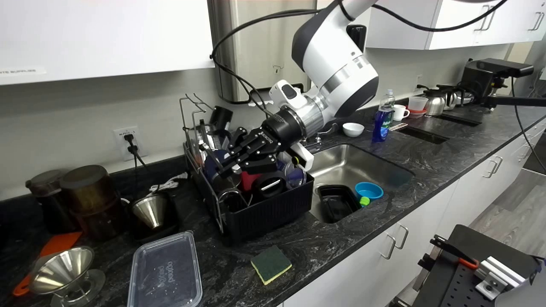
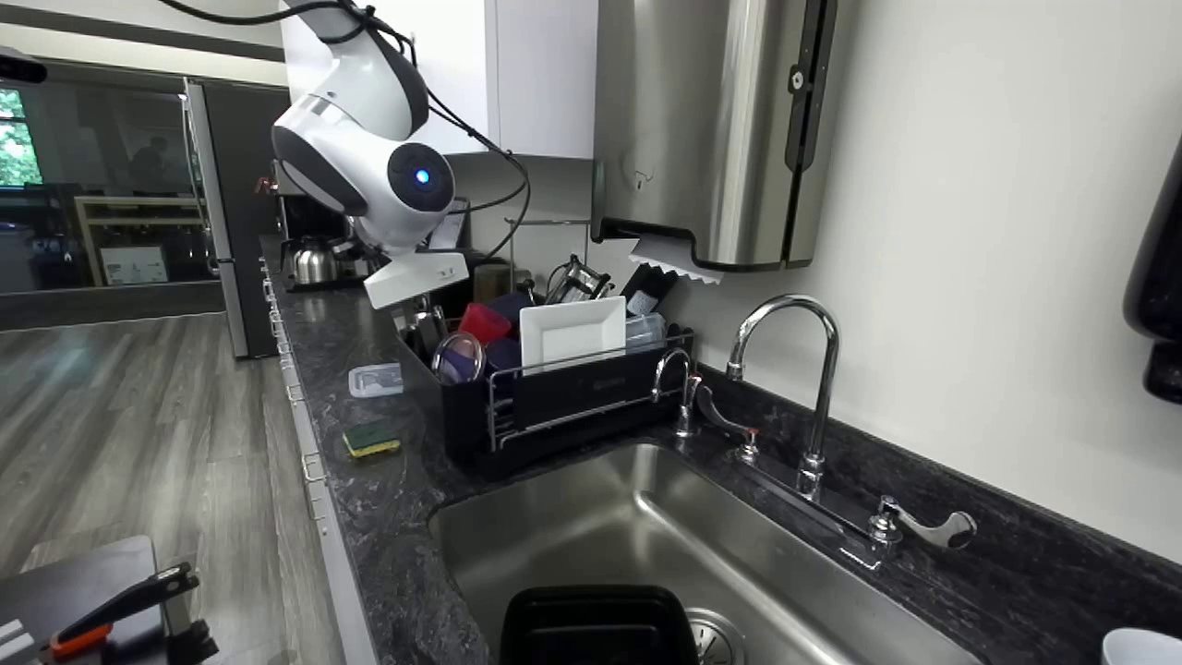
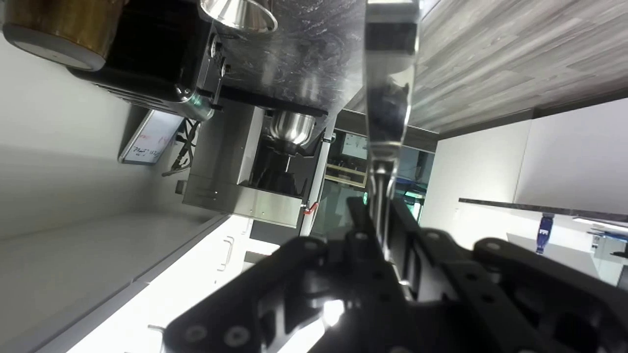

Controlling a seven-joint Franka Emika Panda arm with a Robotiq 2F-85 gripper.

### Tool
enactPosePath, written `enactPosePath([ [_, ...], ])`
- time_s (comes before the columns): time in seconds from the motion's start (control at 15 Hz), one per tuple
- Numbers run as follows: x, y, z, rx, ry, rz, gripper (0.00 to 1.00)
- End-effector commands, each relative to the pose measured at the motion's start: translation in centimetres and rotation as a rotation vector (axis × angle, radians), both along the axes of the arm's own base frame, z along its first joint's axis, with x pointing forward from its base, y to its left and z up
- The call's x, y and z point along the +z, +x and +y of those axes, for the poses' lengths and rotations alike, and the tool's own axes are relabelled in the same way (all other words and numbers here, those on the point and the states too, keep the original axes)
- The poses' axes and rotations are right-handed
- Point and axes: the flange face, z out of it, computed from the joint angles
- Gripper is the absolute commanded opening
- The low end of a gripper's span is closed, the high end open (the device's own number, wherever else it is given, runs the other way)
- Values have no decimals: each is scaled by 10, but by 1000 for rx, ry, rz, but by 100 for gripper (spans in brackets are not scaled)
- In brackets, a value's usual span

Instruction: Put the knife in the sink on the dish rack

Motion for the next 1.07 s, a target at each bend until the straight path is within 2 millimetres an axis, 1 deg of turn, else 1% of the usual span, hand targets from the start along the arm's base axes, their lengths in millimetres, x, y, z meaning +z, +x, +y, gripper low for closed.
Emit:
enactPosePath([
  [0.0, -1, 8, 2, 45, -32, -56, 4],
  [0.2, 6, 13, 4, 69, -40, -93, 4],
  [0.33, 24, 19, 8, 94, -56, -108, 4],
  [0.47, 20, 23, 7, 112, -64, -137, 4],
  [0.6, 28, 27, 8, 121, -77, -134, 4],
  [0.87, 16, 27, 3, 125, -88, -121, 4],
  [1.0, -1, 27, -1, 116, -98, -88, 4],
])
